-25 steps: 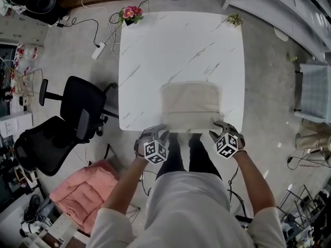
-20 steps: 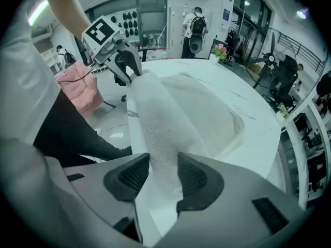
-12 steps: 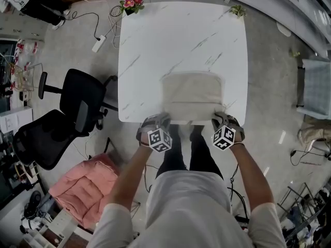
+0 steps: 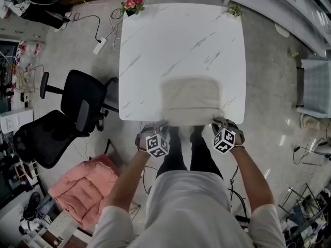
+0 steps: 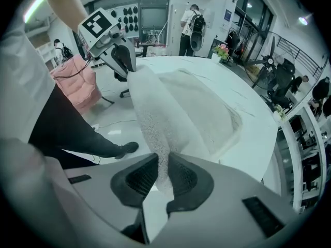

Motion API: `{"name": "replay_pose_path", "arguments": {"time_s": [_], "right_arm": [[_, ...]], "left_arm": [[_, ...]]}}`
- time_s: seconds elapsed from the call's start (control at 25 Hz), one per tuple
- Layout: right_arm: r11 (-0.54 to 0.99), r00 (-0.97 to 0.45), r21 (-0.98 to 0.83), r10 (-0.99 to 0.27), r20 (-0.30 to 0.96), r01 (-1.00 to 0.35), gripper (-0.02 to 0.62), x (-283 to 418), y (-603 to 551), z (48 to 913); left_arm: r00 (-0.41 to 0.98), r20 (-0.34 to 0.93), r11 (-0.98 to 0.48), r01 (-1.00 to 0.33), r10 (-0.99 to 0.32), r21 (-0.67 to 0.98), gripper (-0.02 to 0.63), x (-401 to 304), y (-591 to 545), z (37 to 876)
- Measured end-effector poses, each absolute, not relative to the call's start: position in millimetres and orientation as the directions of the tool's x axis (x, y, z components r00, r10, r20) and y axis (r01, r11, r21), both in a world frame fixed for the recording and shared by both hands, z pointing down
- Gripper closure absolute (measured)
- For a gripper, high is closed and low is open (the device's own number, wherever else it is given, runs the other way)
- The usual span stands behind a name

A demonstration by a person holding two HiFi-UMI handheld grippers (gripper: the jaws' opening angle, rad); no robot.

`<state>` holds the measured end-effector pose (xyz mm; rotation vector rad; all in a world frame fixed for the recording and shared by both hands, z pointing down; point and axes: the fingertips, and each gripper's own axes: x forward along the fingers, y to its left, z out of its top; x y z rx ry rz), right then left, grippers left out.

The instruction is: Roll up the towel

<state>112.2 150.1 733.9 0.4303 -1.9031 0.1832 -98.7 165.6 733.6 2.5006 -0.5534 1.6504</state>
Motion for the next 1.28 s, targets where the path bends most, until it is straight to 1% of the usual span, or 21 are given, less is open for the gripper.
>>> {"name": "replay_pose_path", "arguments": {"time_s": [0.24,0.44,0.64,0.92,1.12,1.28], "right_arm": [[0.920,-0.317,0.032,-0.167,0.933,-0.390,0.525,111.7,173.9,733.5],[0.909,-0.326,-0.022,-0.127,0.937,-0.416,0.525,112.1,181.1,730.1],[0.889,-0.358,-0.136,-0.034,0.933,-0.438,0.515,112.4,169.1,725.6],[0.877,-0.389,-0.261,0.094,0.917,-0.404,0.508,113.0,143.6,715.1],[0.881,-0.400,-0.260,0.090,0.912,-0.396,0.502,111.9,115.4,709.9],[0.882,-0.399,-0.215,0.034,0.916,-0.419,0.489,111.9,88.0,706.6]], "left_arm": [[0.368,0.913,-0.945,-0.322,-0.176,-0.053,0.538,-98.8,192.4,732.8],[0.377,0.918,-0.944,-0.329,-0.127,0.005,0.537,-99.3,196.2,726.9],[0.417,0.909,-0.938,-0.312,0.011,0.154,0.531,-98.5,183.9,718.4],[0.434,0.885,-0.909,-0.279,0.169,0.310,0.531,-97.5,157.8,711.4],[0.426,0.886,-0.905,-0.278,0.185,0.323,0.526,-97.7,133.9,707.5],[0.411,0.903,-0.911,-0.315,0.121,0.266,0.515,-100.2,108.2,707.0]]}}
